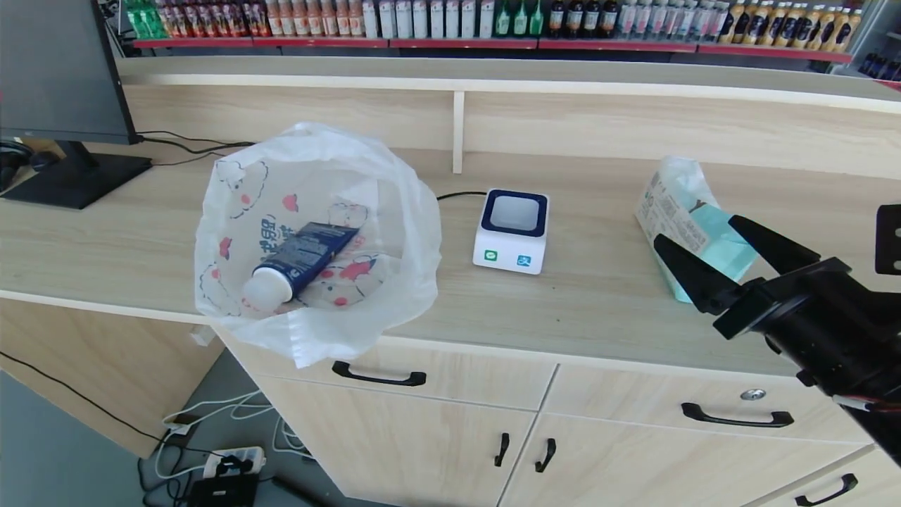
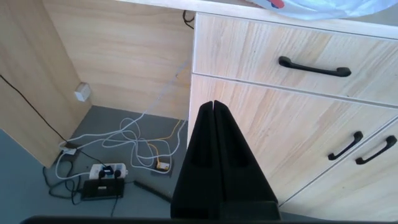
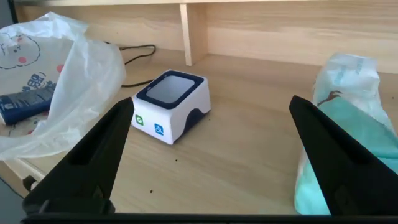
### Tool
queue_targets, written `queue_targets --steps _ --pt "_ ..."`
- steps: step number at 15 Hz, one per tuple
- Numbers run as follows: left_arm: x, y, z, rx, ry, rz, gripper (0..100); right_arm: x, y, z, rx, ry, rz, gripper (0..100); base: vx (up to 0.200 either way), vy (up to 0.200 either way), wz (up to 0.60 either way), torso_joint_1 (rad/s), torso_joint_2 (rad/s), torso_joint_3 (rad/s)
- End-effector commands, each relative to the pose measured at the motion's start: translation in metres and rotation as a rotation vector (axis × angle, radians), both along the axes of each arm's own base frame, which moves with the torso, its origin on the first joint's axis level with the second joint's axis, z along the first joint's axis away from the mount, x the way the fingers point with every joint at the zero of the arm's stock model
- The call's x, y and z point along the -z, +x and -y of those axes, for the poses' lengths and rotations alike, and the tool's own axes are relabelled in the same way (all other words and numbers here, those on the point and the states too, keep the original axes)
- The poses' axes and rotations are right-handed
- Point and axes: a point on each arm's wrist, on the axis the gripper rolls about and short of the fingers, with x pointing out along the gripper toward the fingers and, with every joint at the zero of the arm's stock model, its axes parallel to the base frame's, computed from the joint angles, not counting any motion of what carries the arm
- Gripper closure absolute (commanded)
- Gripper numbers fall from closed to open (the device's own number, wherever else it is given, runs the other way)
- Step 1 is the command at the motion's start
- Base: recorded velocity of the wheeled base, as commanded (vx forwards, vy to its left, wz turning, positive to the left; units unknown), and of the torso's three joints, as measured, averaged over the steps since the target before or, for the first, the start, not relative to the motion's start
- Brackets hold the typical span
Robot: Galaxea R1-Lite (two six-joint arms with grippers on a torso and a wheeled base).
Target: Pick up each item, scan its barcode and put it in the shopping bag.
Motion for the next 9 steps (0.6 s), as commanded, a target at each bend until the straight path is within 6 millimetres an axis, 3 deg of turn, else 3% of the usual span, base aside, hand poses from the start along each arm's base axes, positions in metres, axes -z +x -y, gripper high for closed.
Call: queue_targets --steps 1,8,9 --pt "0.0001 0.0000 0.0000 0.000 -0.001 -0.001 100 -0.0009 0.0000 0.0021 0.007 0.007 0.002 0 0.000 -0.200 0.00 -0.002 0.00 0.007" --pt "0.0001 0.0000 0.0000 0.000 -0.001 -0.001 100 0.0062 -0.0043 0.0065 0.002 0.037 -0.028 0 0.000 -0.200 0.00 0.002 0.00 0.000" --pt "0.0001 0.0000 0.0000 0.000 -0.003 -0.001 100 0.0069 -0.0041 0.0064 -0.001 0.045 -0.032 0 0.000 0.000 0.00 0.000 0.00 0.000"
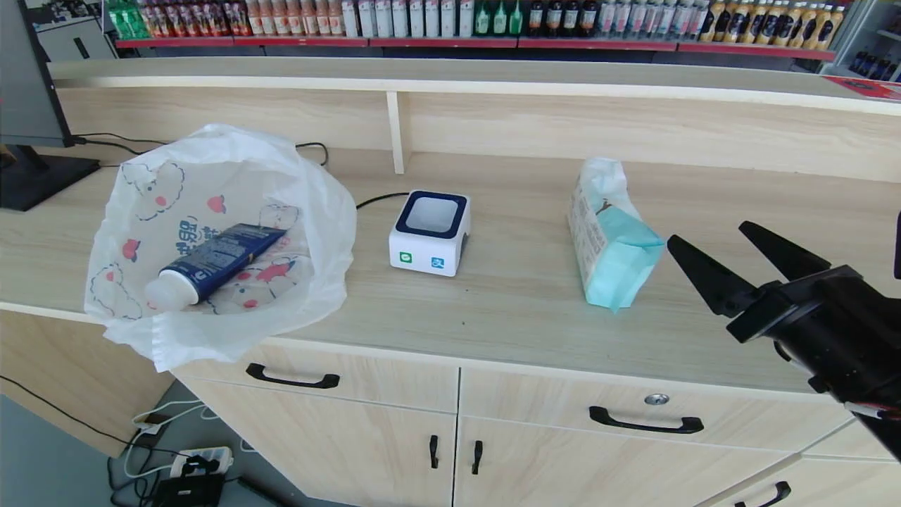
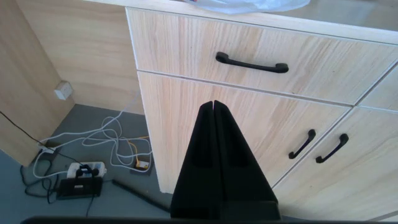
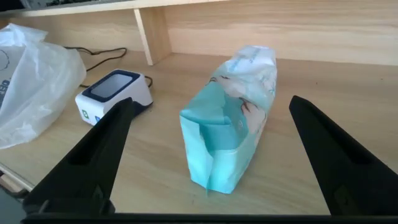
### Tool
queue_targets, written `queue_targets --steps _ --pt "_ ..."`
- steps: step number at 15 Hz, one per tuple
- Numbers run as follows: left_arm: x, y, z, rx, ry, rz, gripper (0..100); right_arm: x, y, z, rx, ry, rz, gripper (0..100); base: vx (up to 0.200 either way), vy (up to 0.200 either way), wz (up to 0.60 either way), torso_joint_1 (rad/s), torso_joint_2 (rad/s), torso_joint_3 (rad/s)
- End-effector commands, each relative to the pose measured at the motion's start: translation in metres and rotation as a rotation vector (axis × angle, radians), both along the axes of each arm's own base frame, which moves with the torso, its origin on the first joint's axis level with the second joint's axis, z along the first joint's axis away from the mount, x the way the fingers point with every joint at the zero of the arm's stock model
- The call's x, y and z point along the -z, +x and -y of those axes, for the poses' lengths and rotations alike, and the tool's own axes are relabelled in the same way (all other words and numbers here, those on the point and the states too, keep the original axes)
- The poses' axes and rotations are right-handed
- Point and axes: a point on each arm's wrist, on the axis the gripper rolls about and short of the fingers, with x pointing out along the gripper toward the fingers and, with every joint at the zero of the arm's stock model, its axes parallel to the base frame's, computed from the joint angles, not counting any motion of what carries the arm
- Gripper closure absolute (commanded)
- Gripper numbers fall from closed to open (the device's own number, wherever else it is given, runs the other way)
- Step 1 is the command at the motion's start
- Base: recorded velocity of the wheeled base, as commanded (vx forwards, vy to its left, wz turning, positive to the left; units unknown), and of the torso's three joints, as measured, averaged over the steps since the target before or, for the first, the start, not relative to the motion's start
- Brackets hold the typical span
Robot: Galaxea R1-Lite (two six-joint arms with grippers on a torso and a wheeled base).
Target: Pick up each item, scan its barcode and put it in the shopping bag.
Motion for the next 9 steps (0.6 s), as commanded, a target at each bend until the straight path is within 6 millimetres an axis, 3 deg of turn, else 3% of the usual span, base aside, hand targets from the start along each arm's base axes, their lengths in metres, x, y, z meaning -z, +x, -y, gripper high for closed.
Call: queue_targets --steps 1,5,9 --pt "0.000 0.000 0.000 0.000 0.000 0.000 100 0.007 0.005 -0.002 -0.023 0.059 -0.051 0 0.000 0.000 0.00 0.000 0.00 0.000" --pt "0.000 0.000 0.000 0.000 0.002 0.000 100 0.006 0.012 -0.005 -0.035 0.096 -0.061 0 0.000 0.000 0.00 0.000 0.00 0.000" --pt "0.000 0.000 0.000 0.000 0.002 0.000 100 -0.012 0.033 -0.016 -0.036 0.079 0.032 0 0.000 0.000 0.00 0.000 0.00 0.000"
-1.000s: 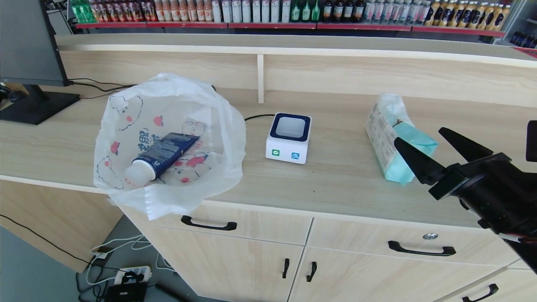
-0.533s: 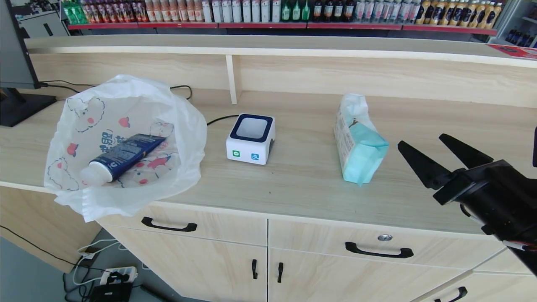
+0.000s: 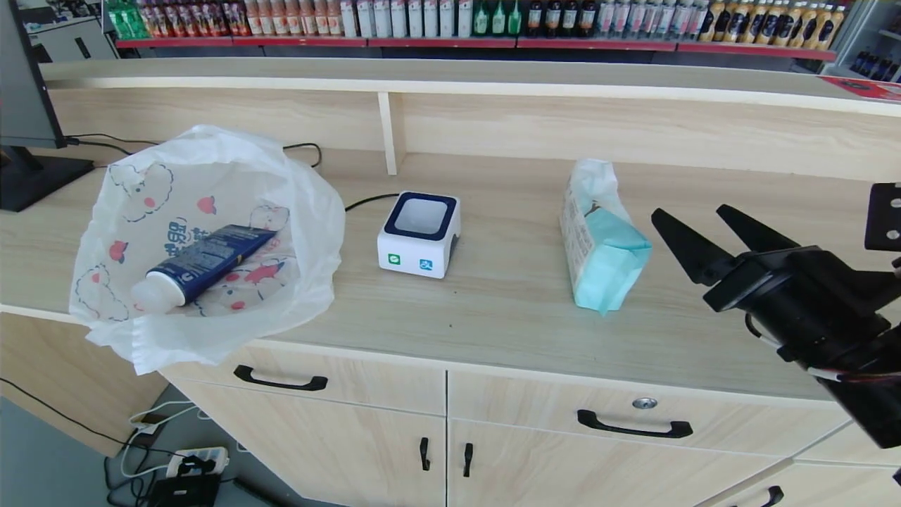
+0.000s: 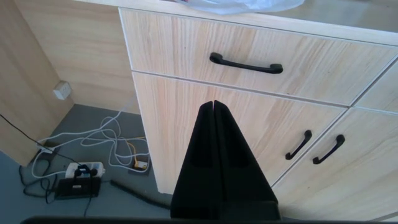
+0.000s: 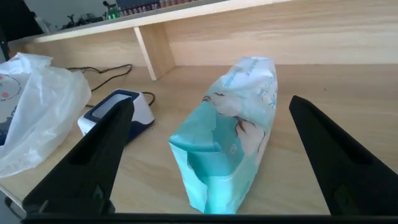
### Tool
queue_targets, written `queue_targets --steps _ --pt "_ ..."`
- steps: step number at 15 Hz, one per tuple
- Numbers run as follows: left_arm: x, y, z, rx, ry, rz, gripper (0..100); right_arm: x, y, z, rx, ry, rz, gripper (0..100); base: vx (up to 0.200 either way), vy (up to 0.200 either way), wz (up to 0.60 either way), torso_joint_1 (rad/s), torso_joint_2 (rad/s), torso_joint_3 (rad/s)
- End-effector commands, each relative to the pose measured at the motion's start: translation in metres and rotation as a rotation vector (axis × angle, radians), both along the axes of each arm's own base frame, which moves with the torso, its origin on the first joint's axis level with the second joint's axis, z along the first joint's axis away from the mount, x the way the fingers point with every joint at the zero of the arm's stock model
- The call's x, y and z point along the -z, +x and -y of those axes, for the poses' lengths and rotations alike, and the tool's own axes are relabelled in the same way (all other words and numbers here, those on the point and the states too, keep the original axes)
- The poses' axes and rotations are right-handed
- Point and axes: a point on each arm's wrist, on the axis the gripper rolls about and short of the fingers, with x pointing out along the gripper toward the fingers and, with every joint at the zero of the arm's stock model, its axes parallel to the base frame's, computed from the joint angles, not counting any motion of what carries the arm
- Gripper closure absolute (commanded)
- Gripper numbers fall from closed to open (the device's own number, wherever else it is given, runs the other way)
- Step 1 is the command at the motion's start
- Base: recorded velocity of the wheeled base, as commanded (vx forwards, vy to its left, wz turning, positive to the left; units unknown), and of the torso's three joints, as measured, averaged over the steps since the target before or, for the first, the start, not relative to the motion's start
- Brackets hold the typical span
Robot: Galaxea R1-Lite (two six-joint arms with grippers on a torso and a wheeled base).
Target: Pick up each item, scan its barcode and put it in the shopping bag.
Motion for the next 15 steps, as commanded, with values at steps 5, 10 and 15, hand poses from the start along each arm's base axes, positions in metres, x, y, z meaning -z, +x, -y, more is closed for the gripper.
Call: queue_targets --steps 5,10,15 --pt "0.000 0.000 0.000 0.000 0.000 -0.001 100 -0.037 0.053 -0.023 0.054 -0.043 0.032 0 0.000 0.000 0.00 0.000 0.00 0.000" --pt "0.000 0.000 0.000 0.000 -0.003 -0.001 100 -0.059 0.079 -0.030 0.071 -0.122 -0.128 0 0.000 0.000 0.00 0.000 0.00 0.000" --pt "0.000 0.000 0.000 0.000 -0.005 -0.001 100 -0.065 0.098 -0.026 0.132 -0.191 -0.257 0 0.000 0.000 0.00 0.000 0.00 0.000"
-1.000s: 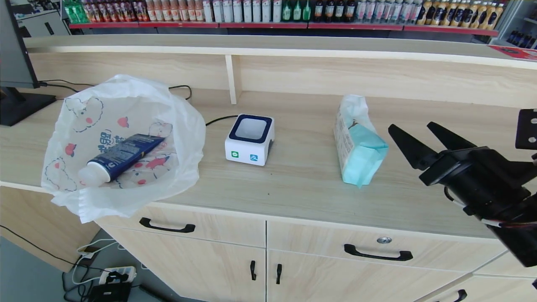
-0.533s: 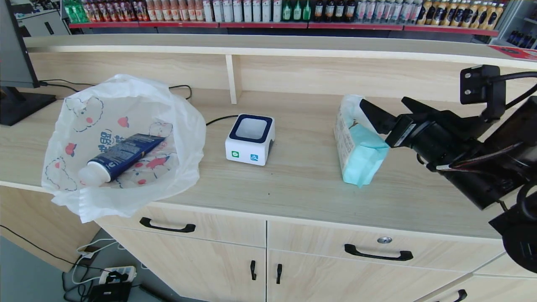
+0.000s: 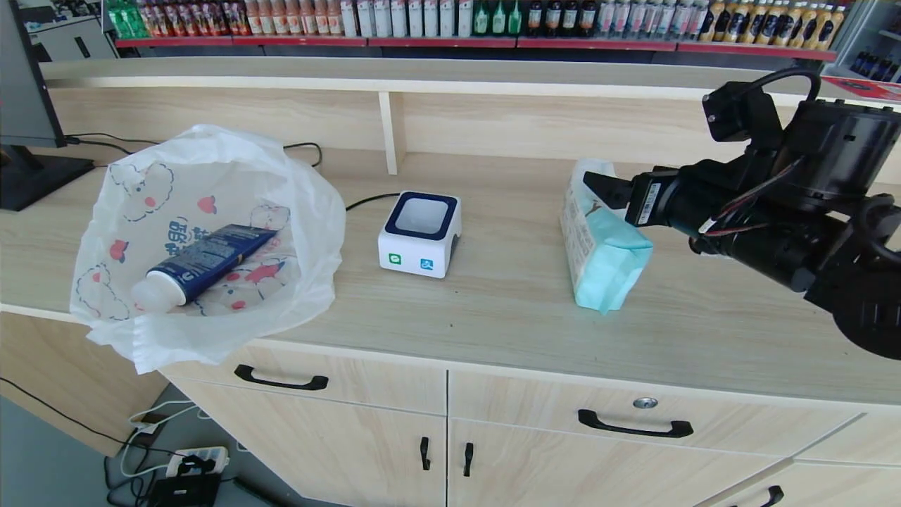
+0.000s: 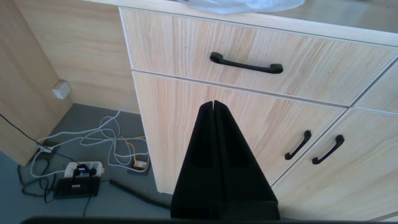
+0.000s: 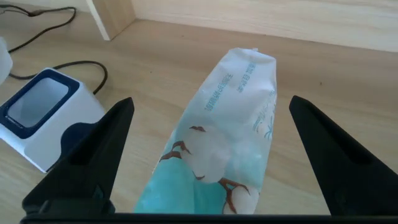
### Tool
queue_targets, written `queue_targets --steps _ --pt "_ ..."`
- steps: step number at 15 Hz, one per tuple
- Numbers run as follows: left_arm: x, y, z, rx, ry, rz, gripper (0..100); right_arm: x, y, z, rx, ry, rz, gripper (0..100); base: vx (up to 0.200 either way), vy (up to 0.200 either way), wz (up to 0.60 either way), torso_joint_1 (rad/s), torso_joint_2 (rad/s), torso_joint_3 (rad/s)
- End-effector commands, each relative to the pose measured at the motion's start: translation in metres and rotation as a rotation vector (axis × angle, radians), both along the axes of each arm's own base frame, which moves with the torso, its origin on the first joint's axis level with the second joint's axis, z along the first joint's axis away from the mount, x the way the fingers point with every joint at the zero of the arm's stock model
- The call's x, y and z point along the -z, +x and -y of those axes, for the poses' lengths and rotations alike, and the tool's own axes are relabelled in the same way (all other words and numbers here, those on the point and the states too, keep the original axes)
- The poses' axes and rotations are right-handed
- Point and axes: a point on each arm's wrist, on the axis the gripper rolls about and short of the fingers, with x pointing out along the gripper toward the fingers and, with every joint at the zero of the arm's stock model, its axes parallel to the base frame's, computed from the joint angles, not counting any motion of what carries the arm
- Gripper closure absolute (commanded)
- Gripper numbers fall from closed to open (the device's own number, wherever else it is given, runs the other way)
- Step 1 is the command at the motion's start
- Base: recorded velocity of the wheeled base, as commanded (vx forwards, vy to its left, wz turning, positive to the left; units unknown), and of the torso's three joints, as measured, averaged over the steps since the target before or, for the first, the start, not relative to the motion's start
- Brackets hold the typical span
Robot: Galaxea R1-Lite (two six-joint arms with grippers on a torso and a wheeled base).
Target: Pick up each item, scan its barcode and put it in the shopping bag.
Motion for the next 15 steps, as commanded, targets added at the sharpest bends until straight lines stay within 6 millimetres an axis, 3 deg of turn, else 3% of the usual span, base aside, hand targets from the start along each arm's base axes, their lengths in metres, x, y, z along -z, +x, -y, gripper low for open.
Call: queue_targets --steps 1,10,15 --pt "0.000 0.000 0.000 0.000 0.000 0.000 100 -0.010 0.007 0.002 0.017 -0.010 -0.018 0 0.000 0.000 0.00 0.000 0.00 0.000" --pt "0.000 0.000 0.000 0.000 0.001 0.000 100 -0.026 0.002 -0.007 -0.022 -0.133 -0.240 0 0.000 0.000 0.00 0.000 0.00 0.000" --pt "0.000 0.000 0.000 0.000 0.003 0.000 100 -0.026 0.016 -0.012 -0.017 -0.174 -0.347 0 0.000 0.000 0.00 0.000 0.00 0.000"
